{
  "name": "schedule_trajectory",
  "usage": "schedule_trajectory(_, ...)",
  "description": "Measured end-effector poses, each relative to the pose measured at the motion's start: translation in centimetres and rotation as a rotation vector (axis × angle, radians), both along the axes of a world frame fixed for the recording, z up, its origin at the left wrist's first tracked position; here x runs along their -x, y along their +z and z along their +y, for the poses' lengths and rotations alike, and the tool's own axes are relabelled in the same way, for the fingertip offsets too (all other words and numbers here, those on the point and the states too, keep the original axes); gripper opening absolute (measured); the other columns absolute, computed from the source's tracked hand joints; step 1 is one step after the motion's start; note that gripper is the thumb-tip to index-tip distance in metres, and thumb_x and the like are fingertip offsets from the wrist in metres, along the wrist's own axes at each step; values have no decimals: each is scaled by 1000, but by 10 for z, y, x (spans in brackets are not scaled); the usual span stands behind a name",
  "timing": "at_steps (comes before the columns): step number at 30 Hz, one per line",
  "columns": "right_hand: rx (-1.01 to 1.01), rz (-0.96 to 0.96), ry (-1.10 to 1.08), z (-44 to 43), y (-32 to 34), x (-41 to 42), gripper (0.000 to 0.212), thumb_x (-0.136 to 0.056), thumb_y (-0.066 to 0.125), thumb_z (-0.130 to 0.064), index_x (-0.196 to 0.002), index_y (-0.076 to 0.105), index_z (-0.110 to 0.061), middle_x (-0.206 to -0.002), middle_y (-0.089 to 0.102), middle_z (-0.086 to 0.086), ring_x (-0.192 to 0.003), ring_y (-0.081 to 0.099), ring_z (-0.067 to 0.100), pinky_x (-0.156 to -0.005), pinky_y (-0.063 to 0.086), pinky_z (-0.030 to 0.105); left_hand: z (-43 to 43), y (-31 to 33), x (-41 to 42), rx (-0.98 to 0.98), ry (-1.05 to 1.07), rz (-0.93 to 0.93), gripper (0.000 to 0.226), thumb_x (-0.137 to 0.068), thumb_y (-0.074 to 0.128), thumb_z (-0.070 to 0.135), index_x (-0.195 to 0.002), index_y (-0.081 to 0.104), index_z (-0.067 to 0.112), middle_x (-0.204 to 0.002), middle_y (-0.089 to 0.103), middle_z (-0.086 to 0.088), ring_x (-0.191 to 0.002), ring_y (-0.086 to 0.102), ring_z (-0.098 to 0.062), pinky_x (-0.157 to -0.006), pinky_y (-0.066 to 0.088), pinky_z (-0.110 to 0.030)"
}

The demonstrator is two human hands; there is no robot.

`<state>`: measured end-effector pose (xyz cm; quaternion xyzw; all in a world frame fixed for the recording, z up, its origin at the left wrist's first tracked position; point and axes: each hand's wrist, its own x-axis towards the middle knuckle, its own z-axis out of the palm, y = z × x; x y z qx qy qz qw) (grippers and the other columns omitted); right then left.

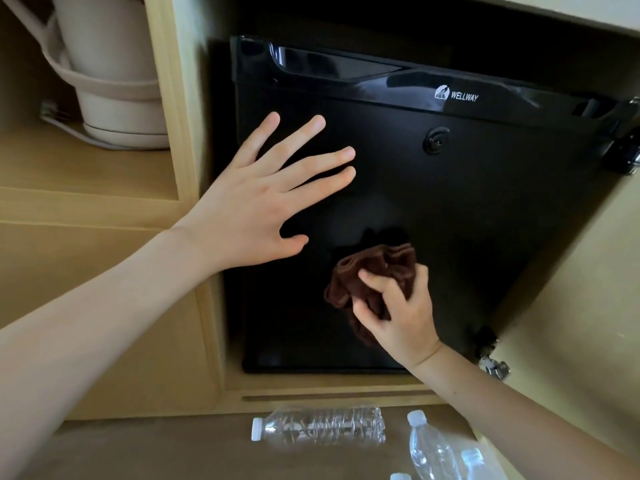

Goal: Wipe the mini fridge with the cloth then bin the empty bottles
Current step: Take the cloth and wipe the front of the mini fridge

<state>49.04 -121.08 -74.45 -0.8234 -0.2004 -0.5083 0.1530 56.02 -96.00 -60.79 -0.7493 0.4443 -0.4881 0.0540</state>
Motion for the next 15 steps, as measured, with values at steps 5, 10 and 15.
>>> schedule_trajectory(5,189,131,8,-8,-14,10,57,-71,86,-12,-119,57,-23,-110,43,6,-91,55,26,-66,59,37,1,3,5,-19,25,19,95,-73,71,45,-155,30,22,-163,25,2,-154,8,-31,-123,0,-55)
schedule_trajectory(10,178,58,32,-1,17,8,39,-84,75,-18,-121,63,-18,-109,48,10,-95,55,26,-81,55,31,5,6,12,-135,40,-21,91,-74,75,39,-153,34,20,-162,28,-3,-153,11,-33,-122,1,-56)
schedule_trajectory(15,78,15,42,25,27,-5,36,-82,77,-15,-117,71,-10,-111,52,16,-99,56,28,-86,52,28,23,-14,17,-345,68,-24,87,-80,73,36,-154,31,19,-163,26,-3,-152,8,-30,-123,4,-54)
